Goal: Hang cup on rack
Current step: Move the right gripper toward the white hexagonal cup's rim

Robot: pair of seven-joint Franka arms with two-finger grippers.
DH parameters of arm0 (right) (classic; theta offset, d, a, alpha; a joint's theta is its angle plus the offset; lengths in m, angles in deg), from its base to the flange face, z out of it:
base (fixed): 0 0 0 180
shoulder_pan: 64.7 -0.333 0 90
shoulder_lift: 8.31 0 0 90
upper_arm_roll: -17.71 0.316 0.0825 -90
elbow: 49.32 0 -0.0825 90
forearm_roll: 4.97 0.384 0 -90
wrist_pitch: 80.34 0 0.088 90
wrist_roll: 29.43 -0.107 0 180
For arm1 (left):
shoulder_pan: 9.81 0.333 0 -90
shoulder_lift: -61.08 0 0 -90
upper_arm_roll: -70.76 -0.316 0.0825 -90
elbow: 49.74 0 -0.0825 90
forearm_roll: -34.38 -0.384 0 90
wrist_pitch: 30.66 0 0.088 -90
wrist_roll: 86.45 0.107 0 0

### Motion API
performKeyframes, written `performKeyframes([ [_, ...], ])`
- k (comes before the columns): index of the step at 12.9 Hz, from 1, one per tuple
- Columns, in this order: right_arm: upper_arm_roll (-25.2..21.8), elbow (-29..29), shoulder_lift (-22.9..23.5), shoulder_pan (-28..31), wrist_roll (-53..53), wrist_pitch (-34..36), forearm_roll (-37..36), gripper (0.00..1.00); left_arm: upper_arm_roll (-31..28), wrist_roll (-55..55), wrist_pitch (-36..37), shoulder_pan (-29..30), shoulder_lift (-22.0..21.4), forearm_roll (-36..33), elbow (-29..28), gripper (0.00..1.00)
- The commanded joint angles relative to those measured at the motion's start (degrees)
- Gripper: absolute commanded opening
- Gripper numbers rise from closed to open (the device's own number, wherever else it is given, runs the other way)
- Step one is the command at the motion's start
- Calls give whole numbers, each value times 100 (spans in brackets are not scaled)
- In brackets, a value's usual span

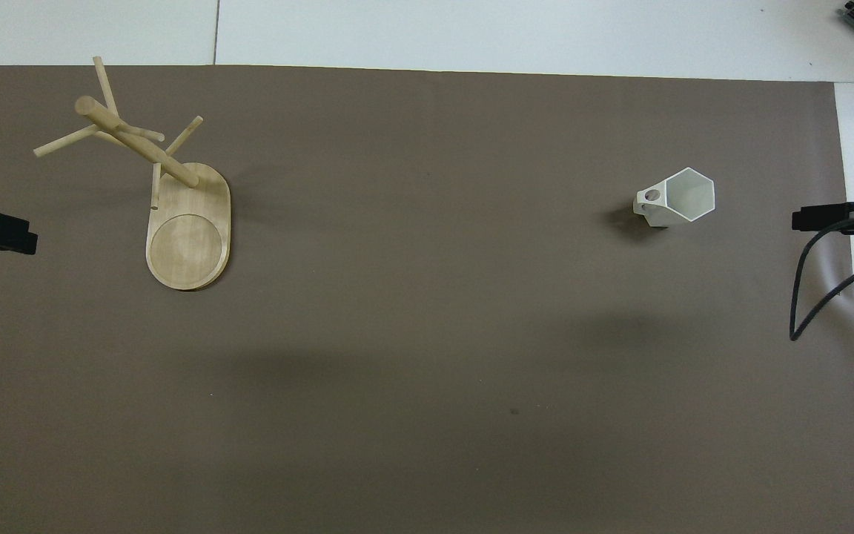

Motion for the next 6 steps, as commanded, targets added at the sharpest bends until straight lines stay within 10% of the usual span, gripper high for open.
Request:
performKeyframes([
  [1,19,73,352,52,195,-501,0,100,-1,57,-4,47,-145,38,-171,100],
  [6,19,82,1178,52,142,-1520,0,100,-1,49,-4,38,-145,38,-171,100],
])
